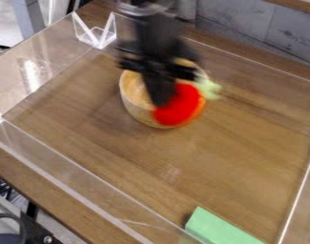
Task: Move the red fruit to the right
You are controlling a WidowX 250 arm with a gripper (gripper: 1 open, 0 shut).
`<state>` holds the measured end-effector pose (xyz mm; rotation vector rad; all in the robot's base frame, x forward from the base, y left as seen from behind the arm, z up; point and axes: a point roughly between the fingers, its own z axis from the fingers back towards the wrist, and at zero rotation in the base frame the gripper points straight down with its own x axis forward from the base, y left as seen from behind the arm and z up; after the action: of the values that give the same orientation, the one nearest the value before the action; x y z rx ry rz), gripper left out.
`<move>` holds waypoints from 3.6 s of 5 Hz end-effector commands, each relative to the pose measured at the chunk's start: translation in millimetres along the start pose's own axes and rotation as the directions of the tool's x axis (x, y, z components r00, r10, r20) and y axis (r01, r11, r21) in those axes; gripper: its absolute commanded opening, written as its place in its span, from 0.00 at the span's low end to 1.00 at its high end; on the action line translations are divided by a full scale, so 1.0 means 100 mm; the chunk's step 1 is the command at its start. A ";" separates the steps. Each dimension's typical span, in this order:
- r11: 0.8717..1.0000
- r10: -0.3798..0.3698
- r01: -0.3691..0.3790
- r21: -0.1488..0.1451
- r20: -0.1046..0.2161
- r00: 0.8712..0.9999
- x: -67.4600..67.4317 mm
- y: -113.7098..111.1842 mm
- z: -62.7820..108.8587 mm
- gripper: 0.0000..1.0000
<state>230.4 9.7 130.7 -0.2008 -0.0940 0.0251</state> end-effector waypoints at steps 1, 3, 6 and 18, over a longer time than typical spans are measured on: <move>0.999 -0.036 0.036 0.011 0.016 0.999 -0.13 0.27 0.19 0.00; 0.999 -0.026 0.026 0.047 0.001 1.000 -0.27 0.69 -0.03 0.00; 0.992 0.075 -0.072 0.103 -0.025 0.997 -0.30 0.91 -0.56 0.00; 0.992 -0.070 0.077 0.095 -0.077 0.995 -0.20 0.54 -0.37 0.00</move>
<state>204.8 51.9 73.2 -0.1144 0.0139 -0.0448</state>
